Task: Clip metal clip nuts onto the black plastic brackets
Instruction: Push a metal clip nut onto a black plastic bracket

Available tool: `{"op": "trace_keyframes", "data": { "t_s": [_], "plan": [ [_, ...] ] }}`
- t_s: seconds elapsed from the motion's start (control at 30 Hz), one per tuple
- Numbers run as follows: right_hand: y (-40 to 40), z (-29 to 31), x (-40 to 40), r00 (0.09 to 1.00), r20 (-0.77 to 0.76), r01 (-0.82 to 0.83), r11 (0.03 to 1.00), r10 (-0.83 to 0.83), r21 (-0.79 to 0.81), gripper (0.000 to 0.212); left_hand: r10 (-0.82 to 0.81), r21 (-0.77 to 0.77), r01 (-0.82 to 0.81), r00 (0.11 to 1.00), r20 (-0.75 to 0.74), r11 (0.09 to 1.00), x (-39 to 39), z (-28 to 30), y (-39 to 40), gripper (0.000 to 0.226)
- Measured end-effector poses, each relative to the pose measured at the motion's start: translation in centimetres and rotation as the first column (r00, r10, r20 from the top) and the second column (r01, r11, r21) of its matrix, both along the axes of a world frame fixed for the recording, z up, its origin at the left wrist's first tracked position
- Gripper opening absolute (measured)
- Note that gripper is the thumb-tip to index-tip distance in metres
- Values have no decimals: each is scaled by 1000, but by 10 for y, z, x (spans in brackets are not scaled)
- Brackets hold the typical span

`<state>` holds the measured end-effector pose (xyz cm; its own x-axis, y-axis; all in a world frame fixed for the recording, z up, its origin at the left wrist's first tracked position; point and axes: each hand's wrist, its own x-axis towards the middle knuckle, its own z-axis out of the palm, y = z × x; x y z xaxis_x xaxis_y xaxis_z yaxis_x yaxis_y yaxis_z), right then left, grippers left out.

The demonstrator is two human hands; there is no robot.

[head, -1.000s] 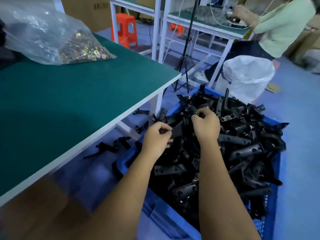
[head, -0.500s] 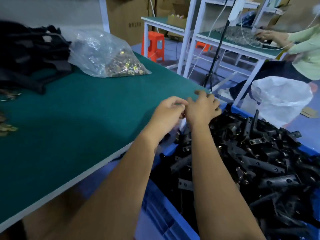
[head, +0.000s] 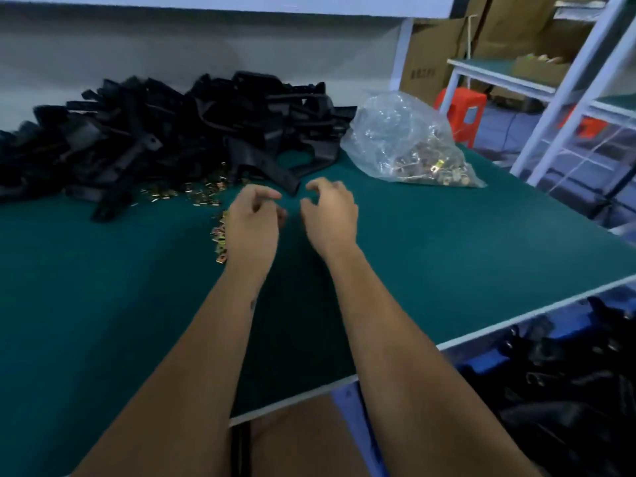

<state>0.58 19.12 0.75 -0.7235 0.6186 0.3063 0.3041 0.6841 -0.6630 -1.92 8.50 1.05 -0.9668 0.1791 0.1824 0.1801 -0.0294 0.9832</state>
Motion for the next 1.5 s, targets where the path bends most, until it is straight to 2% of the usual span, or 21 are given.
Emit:
{"op": "trace_keyframes", "data": {
  "t_s": [0.1, 0.17, 0.23, 0.33, 0.4, 0.47, 0.53, 0.6, 0.67, 0.77, 0.83, 0.9, 1.0, 1.07, 1.13, 1.17, 1.23, 1.3, 1.37, 1.43, 1.5],
  "plan": [
    [-9, -15, -25, 997, 47, -62, 998, 60, 28, 37, 198, -42, -197, 980, 28, 980, -41, -13, -41, 30],
    [-7, -19, -43, 1000, -23, -18, 994, 20, 107, 39, 284, -98, -278, 957, 52, 955, -62, -22, -60, 29],
    [-4, -19, -61, 995, -90, 49, 988, -36, 146, 40, 320, -77, -313, 943, 95, 947, -76, -27, -64, 28],
    [5, -23, -80, 992, 26, 115, 973, -123, 198, 48, 319, -86, -312, 943, 95, 946, -86, -29, -56, 26],
    [10, -27, -84, 976, 110, 158, 960, -188, 230, 43, 314, -111, -304, 945, 88, 946, -90, -30, -51, 25],
    [15, -28, -84, 983, 77, 153, 977, -166, 149, 26, 293, -97, -284, 951, 97, 954, -94, -30, -49, 26],
    [17, -27, -85, 986, -130, 82, 982, -105, -171, 10, 265, -43, -262, 959, 104, 964, -97, -27, -51, 26],
    [17, -19, -84, 886, -421, -71, 843, -193, -534, 15, 262, -4, -262, 962, 73, 965, -99, -24, -54, 22],
    [19, -13, -82, 772, -571, -251, 691, -280, -678, 13, 271, 44, -273, 962, 45, 961, -100, -21, -57, 17],
    [22, -11, -81, 699, -654, -498, 459, -289, -736, 7, 177, 211, -202, 976, 131, 956, -97, -14, -60, 8],
    [19, -11, -81, 699, -685, -609, 333, -202, -720, 10, 29, 373, -126, 967, 255, 919, -99, -10, -62, 21],
    [12, -10, -82, 716, -693, -649, 287, -85, -705, 11, -49, 371, -59, 960, 274, 927, -102, -9, -65, 35],
    [4, -8, -84, 752, -659, -622, 326, -4, -712, 12, -62, 62, 53, 986, 153, 997, -103, -12, -68, 26],
    [3, -8, -85, 757, -653, -615, 318, -16, -721, 21, -69, 10, 69, 988, 134, 998, -106, -19, -69, 30],
    [3, -9, -86, 804, -595, -551, 383, 5, -741, 22, -8, 195, -37, 974, 228, 980, -112, -19, -73, 26],
    [1, -10, -86, 852, -521, -476, 497, 57, -725, 19, -7, 353, -99, 958, 285, 930, -116, -17, -75, 22],
    [-5, -14, -88, 923, -330, -362, 738, 199, -569, 16, -56, 593, -160, 943, 329, 789, -121, -16, -82, 20],
    [-13, -18, -90, 929, -161, -369, 840, 332, -398, 18, -84, 633, -143, 946, 314, 760, -124, -19, -87, 25],
    [-22, -23, -95, 906, 36, -407, 891, 422, -199, 33, -78, 618, -155, 940, 333, 771, -123, -21, -85, 26],
    [-31, -28, -103, 889, 224, -413, 910, 398, 21, 53, -54, 615, -200, 928, 368, 763, -122, -23, -81, 28],
    [-41, -28, -110, 891, 316, -388, 908, 326, 158, 57, -9, 606, -245, 923, 384, 757, -122, -24, -76, 30]
  ]
}}
